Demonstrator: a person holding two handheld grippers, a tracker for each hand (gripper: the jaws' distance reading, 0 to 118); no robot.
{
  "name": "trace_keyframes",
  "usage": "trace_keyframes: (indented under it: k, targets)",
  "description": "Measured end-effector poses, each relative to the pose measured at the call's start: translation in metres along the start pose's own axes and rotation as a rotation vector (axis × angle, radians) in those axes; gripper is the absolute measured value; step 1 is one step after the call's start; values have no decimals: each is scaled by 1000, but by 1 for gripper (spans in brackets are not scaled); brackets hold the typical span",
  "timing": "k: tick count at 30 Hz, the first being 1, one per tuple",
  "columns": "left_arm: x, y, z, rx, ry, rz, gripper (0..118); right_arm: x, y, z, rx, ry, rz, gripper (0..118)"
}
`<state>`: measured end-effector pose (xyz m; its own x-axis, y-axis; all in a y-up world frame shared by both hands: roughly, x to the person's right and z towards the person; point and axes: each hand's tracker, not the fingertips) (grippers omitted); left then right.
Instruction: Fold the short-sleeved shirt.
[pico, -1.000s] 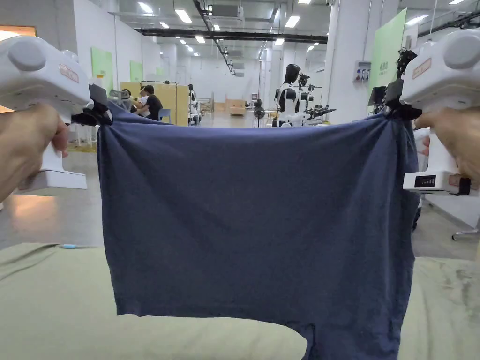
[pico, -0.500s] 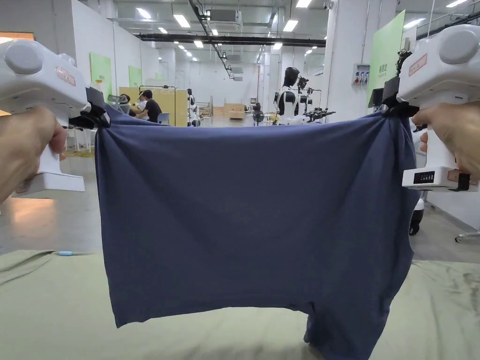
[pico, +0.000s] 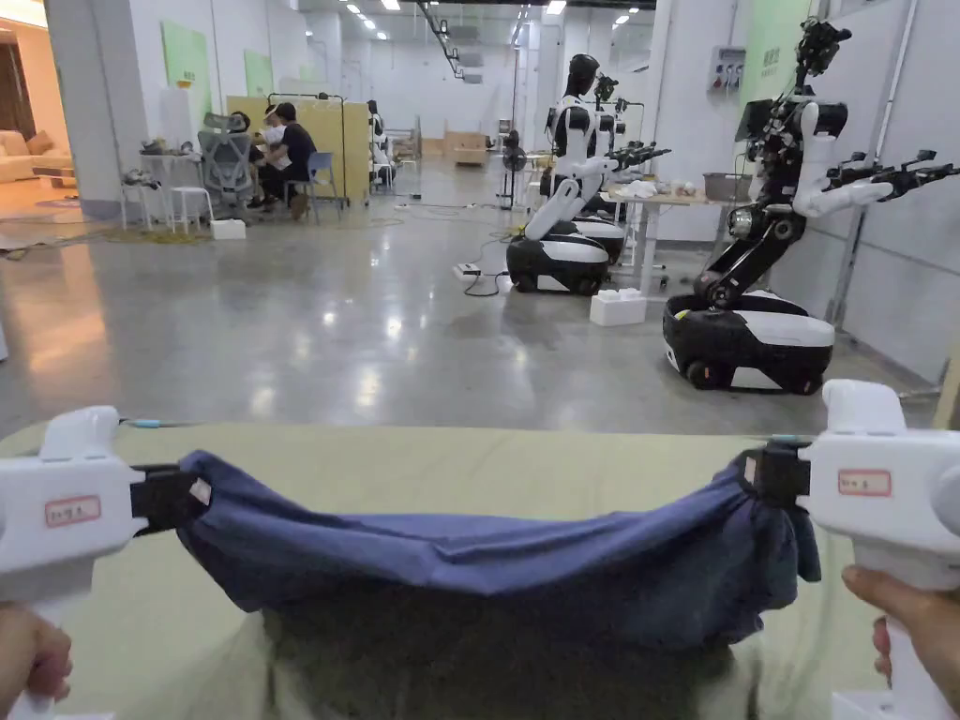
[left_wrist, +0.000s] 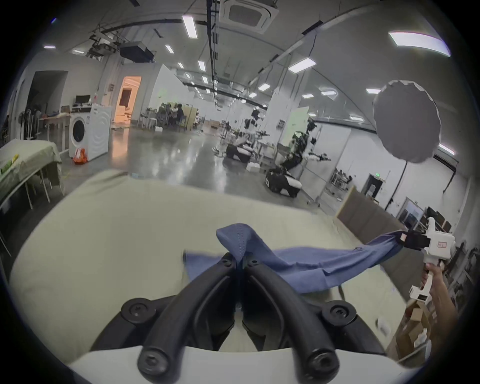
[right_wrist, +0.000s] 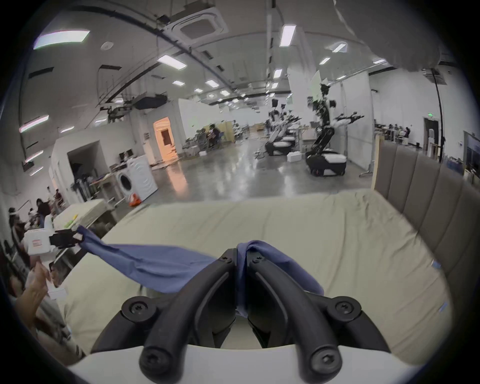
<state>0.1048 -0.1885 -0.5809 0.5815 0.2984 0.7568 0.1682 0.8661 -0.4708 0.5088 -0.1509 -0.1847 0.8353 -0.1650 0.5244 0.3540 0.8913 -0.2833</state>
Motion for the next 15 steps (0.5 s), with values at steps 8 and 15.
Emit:
trace_keyframes:
  k: [8, 15]
  targets:
    - [3, -152, 106, -110, -13, -24, 2, 4, -185, 102, -127, 35, -51, 7]
    - [4, -209, 173, -182, -22, -22, 2, -9, -248, 188, -167, 38, -176, 7]
